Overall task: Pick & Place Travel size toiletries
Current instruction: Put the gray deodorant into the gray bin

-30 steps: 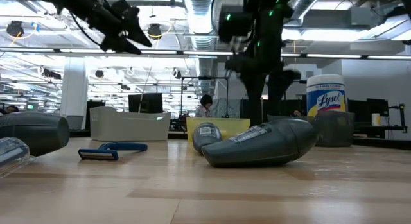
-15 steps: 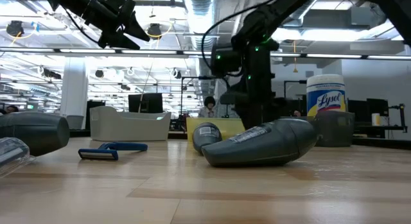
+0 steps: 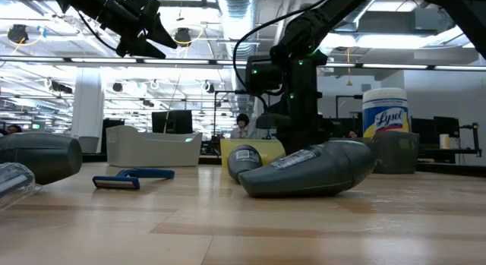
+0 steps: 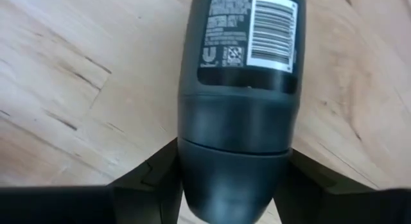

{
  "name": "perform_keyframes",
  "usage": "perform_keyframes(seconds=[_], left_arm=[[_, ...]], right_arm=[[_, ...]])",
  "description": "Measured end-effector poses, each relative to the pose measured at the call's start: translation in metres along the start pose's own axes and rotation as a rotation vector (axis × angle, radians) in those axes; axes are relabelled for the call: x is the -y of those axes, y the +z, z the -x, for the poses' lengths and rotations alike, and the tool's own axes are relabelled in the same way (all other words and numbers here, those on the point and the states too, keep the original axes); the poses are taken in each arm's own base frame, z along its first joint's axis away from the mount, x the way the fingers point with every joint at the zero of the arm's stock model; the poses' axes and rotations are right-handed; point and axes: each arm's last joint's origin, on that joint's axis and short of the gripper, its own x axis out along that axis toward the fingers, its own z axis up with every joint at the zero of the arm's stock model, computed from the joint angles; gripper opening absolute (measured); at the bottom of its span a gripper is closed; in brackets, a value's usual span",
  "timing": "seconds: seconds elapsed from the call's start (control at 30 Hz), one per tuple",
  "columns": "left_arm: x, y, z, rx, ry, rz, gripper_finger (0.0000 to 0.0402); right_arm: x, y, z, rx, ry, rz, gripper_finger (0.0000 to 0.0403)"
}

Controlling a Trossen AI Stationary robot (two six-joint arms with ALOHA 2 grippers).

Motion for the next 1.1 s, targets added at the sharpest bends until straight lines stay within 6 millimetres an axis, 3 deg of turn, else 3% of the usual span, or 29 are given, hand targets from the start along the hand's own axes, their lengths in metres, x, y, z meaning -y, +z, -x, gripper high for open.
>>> perform_keyframes(seconds=[0.2, 0.33, 0.5, 0.7, 0.97, 1.1], left_arm=[[0.000, 0.000, 0.000, -0.002, -0.016, 0.001, 0.0274], [0.002, 0.000, 0.000, -0.012, -0.071, 0.027, 0.0274], [0.005, 0.000, 0.000, -0.027, -0.154, 0.089, 0.0274], [0.011, 0.005, 0.002, -0.013, -0.370, 0.153, 0.0275], [0.017, 0.028, 0.007, 0.242, -0.544, 0.243, 0.0287], [0.017, 0.032, 0.007, 0.357, -0.591, 0.287, 0.0286]], right_arm=[[-0.001, -0.002, 0.001, -0.006, 0.004, 0.003, 0.0173], [-0.007, -0.005, 0.017, 0.060, 0.046, 0.019, 0.0172], [-0.009, -0.012, 0.053, 0.182, 0.094, -0.002, 0.0169], [-0.007, -0.019, 0.116, 0.459, 0.229, 0.011, 0.0168], [-0.006, -0.025, 0.191, 0.860, 0.485, 0.055, 0.0163], [-0.004, -0.030, 0.214, 0.991, 0.552, 0.068, 0.0163]])
